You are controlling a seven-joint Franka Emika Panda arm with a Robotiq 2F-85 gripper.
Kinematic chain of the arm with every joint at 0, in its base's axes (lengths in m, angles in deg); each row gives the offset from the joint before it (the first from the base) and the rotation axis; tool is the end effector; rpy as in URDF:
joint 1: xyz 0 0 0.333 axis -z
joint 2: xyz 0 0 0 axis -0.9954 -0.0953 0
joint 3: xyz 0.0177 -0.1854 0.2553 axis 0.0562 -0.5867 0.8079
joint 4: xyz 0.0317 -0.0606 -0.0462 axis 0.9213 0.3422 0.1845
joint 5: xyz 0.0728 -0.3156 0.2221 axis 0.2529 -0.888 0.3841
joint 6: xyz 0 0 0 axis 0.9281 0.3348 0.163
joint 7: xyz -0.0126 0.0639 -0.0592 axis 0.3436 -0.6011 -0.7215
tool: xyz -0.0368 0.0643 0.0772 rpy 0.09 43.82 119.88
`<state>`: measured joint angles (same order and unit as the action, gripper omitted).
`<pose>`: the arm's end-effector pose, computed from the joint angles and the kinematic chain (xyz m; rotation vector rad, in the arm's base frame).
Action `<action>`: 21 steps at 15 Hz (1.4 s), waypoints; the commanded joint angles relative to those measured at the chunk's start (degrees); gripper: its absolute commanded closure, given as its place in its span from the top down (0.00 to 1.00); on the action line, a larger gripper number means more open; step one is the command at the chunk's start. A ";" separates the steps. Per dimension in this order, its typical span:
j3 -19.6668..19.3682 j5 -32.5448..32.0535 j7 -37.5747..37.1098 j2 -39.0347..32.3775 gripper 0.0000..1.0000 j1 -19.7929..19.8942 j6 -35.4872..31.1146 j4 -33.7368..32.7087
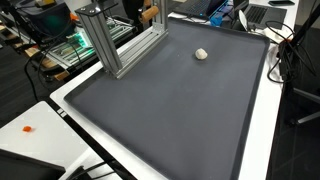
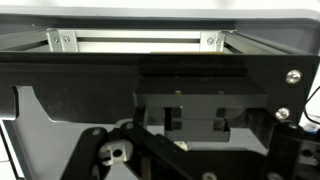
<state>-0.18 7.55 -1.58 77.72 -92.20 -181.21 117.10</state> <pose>0.3041 0.1583 0.4714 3.0498 0.1109 0.1093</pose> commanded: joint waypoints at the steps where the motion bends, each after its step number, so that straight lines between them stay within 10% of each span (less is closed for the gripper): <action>1: -0.85 -1.42 0.84 -0.37 1.00 -1.38 1.58 0.00; 8: -0.95 -1.17 0.60 -0.32 0.89 -1.69 1.48 0.29; 14: -0.93 -1.11 0.57 -0.41 0.43 -1.83 1.53 0.29; 21: -1.00 -0.97 0.51 -0.80 0.83 -1.97 1.31 0.76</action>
<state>-0.42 6.86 -0.90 77.37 -93.10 -180.64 117.19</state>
